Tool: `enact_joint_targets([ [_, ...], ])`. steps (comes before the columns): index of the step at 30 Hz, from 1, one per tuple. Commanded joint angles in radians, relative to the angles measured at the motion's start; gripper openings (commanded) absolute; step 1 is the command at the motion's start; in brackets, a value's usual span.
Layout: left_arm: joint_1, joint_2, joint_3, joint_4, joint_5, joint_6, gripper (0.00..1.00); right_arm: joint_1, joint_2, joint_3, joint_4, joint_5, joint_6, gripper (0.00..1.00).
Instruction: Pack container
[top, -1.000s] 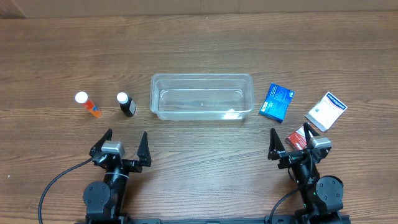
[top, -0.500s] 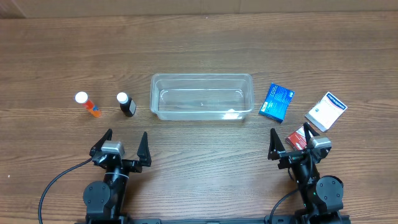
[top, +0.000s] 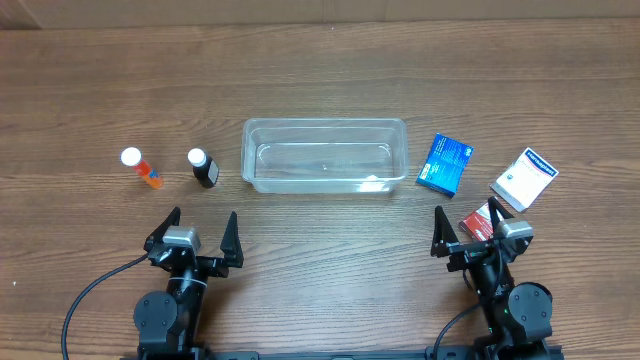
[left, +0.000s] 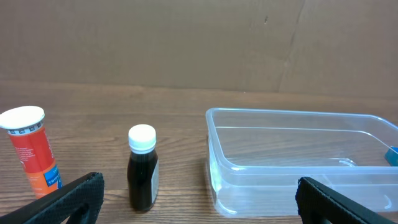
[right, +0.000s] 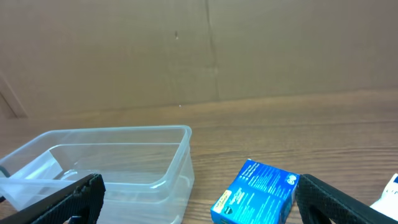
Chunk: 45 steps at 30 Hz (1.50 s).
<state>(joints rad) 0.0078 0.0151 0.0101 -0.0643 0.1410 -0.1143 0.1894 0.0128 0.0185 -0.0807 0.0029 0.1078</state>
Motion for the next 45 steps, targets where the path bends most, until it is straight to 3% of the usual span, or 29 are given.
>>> enact_joint_targets([
  [1,0.0,-0.01,-0.005,0.0,-0.017,-0.024,1.0,-0.007,-0.01,-0.01,0.014,-0.023,0.045,1.0],
  [5,-0.001,-0.01,0.018,-0.044,-0.01,-0.135,1.0,-0.007,-0.01,0.031,-0.074,-0.027,0.053,1.0],
  [12,-0.001,0.039,0.269,-0.352,-0.021,-0.086,1.0,-0.008,0.072,0.217,-0.283,0.003,0.053,1.0],
  [16,-0.001,0.217,0.475,-0.524,-0.022,-0.08,1.0,-0.008,0.257,0.399,-0.42,0.003,0.054,1.0],
  [23,-0.001,0.675,0.885,-0.851,-0.021,-0.08,1.0,-0.008,0.638,0.755,-0.721,-0.063,0.079,1.0],
  [28,-0.001,1.022,1.249,-1.245,-0.021,-0.08,1.0,-0.008,0.922,1.033,-1.053,-0.143,0.079,1.0],
  [31,-0.001,1.203,1.421,-1.427,-0.018,-0.049,1.0,-0.008,1.052,1.15,-1.173,-0.066,0.075,1.0],
  [45,0.005,1.7,1.752,-1.366,-0.151,-0.066,1.0,-0.051,1.128,1.16,-1.144,-0.015,0.094,1.0],
])
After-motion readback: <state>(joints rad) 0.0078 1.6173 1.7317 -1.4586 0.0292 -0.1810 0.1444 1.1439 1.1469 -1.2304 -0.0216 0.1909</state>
